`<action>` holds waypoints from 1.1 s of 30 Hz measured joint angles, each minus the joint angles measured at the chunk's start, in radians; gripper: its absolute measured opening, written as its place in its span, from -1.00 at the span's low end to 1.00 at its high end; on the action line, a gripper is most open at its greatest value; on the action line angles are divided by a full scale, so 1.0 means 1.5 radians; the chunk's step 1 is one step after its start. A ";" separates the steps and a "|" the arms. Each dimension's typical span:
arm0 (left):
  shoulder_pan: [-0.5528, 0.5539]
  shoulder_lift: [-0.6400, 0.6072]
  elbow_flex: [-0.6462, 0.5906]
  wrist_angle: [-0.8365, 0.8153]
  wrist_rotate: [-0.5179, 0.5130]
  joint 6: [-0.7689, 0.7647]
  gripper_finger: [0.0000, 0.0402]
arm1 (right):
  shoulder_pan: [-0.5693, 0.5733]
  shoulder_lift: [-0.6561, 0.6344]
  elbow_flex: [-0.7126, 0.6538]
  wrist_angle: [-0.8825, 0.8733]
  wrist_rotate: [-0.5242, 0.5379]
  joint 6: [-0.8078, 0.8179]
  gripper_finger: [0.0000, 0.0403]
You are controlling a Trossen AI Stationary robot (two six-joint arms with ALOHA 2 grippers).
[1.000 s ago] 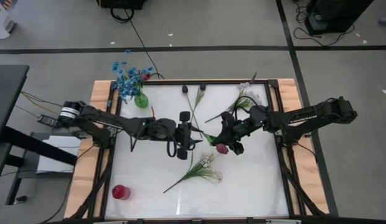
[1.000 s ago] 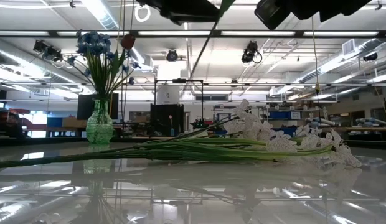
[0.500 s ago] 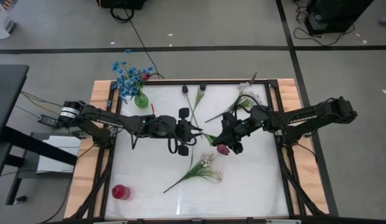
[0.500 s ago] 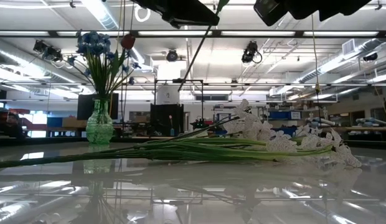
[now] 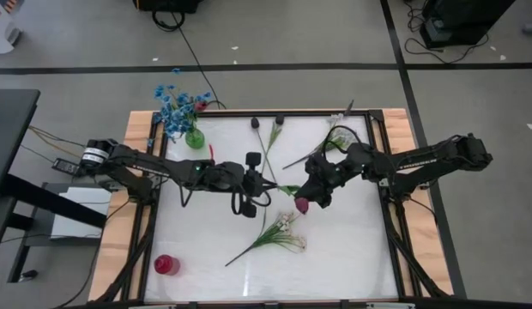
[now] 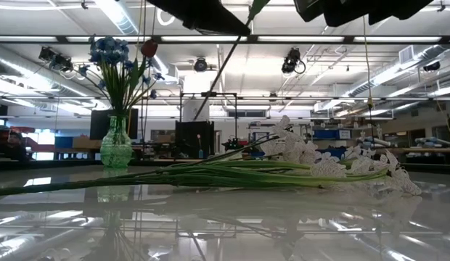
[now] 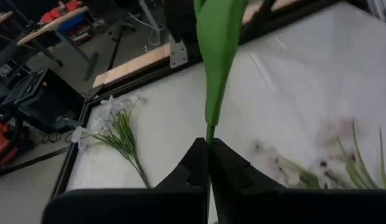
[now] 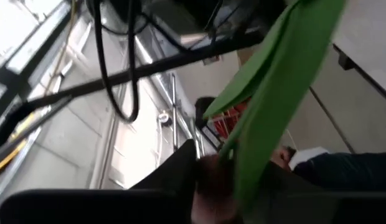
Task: Sort flowers into vase by color
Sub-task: Put the pink flower into the green vase
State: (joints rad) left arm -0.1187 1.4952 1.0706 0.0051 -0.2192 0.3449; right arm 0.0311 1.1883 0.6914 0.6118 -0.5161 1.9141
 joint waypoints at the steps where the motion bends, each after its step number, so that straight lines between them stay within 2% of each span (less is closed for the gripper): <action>1: -0.003 0.000 0.000 -0.008 0.000 0.014 -0.96 | 0.000 -0.001 0.000 0.000 -0.009 -0.002 -0.42; 6: 0.000 -0.002 0.000 -0.020 0.013 0.011 -0.96 | -0.011 -0.001 0.000 0.024 -0.019 -0.030 -0.26; 10: 0.026 -0.006 0.001 0.002 0.078 -0.091 -0.97 | -0.046 -0.001 0.000 0.132 0.023 -0.090 -0.21; 13: 0.044 -0.008 0.002 0.017 0.098 -0.128 -0.97 | -0.080 -0.002 -0.001 0.182 0.034 -0.148 -0.21; 18: 0.085 -0.007 0.000 0.065 0.143 -0.182 -0.97 | -0.110 -0.012 -0.001 0.194 0.013 -0.271 -0.21; 22: 0.124 -0.008 -0.001 0.081 0.175 -0.231 -0.97 | -0.111 -0.015 0.009 0.192 0.005 -0.316 -0.21; 26: 0.136 -0.008 -0.006 0.082 0.181 -0.207 -0.97 | -0.105 -0.015 0.018 0.143 -0.054 -0.252 -0.21; 30: 0.118 -0.014 -0.009 0.063 0.172 -0.090 -0.99 | -0.098 -0.017 0.021 0.062 -0.119 -0.209 -0.18; 33: 0.105 -0.025 -0.009 0.037 0.153 -0.047 -0.99 | -0.095 -0.015 0.022 0.049 -0.164 -0.181 -0.10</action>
State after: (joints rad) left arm 0.0383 1.4583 1.0572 0.0605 0.0097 0.2746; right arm -0.1116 1.1651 0.7238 0.6860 -0.7617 1.6423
